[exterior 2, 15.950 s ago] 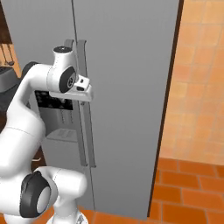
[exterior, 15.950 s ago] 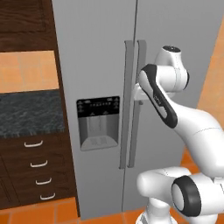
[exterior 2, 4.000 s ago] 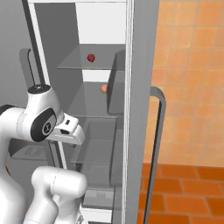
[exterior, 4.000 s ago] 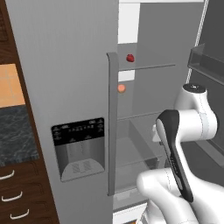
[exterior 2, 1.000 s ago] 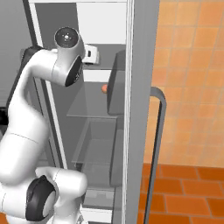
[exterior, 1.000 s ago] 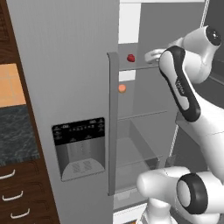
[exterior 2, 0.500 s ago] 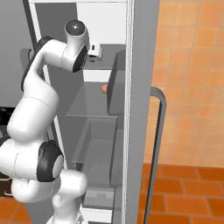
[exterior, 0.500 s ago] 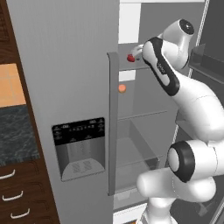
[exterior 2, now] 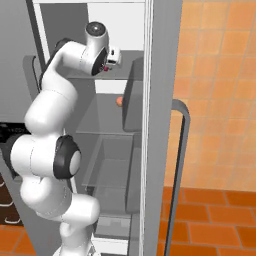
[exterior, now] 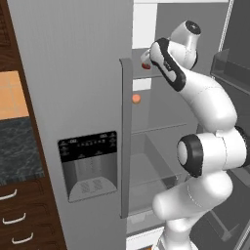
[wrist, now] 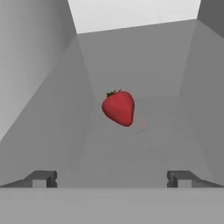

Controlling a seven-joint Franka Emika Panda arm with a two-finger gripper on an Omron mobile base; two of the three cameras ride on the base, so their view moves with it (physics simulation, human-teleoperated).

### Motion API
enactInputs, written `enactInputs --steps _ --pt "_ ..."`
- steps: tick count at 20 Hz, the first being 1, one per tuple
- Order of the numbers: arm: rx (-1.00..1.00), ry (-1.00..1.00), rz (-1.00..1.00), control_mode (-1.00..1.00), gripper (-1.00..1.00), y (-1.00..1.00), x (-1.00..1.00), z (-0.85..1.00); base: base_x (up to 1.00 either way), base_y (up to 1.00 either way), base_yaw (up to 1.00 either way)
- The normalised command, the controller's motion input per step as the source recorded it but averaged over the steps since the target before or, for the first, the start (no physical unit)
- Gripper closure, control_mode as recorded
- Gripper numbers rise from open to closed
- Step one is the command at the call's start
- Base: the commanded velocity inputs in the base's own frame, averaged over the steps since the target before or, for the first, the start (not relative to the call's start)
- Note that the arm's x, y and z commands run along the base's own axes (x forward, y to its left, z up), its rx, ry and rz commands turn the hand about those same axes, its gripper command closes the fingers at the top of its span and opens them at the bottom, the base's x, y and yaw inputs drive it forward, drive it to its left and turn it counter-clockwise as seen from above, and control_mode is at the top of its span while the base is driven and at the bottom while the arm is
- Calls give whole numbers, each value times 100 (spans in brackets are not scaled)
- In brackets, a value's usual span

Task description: Take the strawberry from the fridge and place it on top of the pancake, located on the dining counter.

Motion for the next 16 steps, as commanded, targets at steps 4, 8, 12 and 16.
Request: enactInputs --steps 4,8,12,16 --pt "-3 0 0 -100 -100 9 40 -8 0 0 0" --pt "-8 0 1 -100 -100 1 38 -20 0 0 0" --pt "-6 0 6 -100 -100 3 47 -12 0 0 0" --pt "-3 0 4 -100 -100 1 50 -3 0 0 0"
